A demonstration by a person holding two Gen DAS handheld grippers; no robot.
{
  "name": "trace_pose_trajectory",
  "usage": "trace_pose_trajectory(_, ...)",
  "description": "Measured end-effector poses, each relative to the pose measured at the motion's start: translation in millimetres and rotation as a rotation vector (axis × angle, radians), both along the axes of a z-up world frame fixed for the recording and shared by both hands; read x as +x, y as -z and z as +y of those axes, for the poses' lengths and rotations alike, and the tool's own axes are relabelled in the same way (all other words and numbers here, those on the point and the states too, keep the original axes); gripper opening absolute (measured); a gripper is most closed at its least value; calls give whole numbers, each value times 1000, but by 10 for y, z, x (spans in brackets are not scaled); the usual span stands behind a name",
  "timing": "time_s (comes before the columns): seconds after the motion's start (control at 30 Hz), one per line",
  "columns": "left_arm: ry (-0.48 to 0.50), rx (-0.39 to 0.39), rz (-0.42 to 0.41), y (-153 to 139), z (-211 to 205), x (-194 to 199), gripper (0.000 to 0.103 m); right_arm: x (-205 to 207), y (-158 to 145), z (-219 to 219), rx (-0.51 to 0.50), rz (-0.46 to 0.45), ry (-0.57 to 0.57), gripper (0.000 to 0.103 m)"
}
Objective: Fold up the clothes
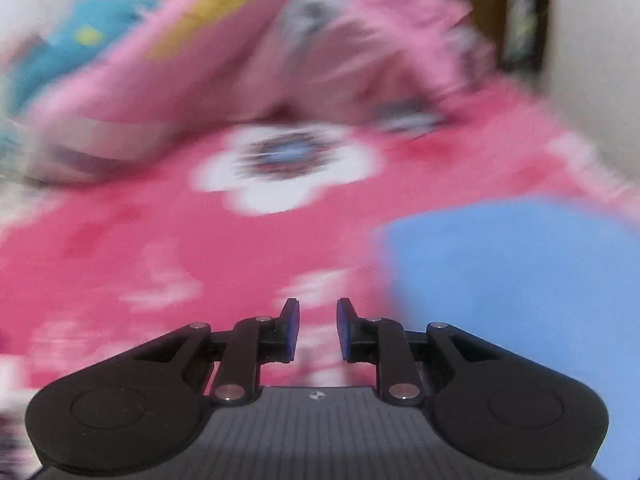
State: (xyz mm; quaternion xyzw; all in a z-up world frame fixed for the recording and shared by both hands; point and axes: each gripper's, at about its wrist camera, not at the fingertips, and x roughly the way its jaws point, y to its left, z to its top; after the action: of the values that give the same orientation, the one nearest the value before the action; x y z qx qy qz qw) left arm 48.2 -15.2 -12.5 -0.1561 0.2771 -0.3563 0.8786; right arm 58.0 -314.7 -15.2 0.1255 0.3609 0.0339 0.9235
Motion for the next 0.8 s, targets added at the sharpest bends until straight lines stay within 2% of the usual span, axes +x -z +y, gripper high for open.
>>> trace_pose_trajectory(0.1, -17, -7, -10, -47, 35, -56, 77, -278, -77, 4, 95, -30, 31, 32)
trace_pose_trajectory(0.17, -12, -14, -16, -91, 33, -98, 81, -506, -170, -40, 83, -40, 77, 43)
trace_pose_trajectory(0.2, -12, -14, -27, -118, 24, -133, 84, -608, -209, -53, 71, -47, 93, 43)
trace_pose_trajectory(0.23, -15, -14, -42, -144, 12, -175, 92, -749, -266, -68, 50, -56, 110, 47)
trace_pose_trajectory(0.27, -18, -14, -56, -170, 0, -218, 101, -897, -326, -84, 28, -67, 128, 55)
trace_pose_trajectory(0.3, -23, -15, -72, -197, -16, -266, 102, -1065, -376, -91, 9, -79, 146, 60)
trace_pose_trajectory(0.37, -27, -16, -88, -239, -58, -361, 103, -1338, -475, -103, -19, -101, 187, 70)
trace_pose_trajectory(0.5, -19, -3, -64, -278, -169, -498, 103, -1844, -546, -107, -45, -103, 288, 77)
trace_pose_trajectory(0.6, -12, 7, -42, -303, -238, -592, 103, -2115, -527, -103, -57, -88, 347, 87)
trace_pose_trajectory(0.67, -8, 17, -37, -321, -276, -669, 103, -2306, -542, -91, -43, -112, 364, 102)
trace_pose_trajectory(0.8, -18, 86, -50, -372, -381, -826, 103, -2569, -593, -47, -9, -153, 368, 103)
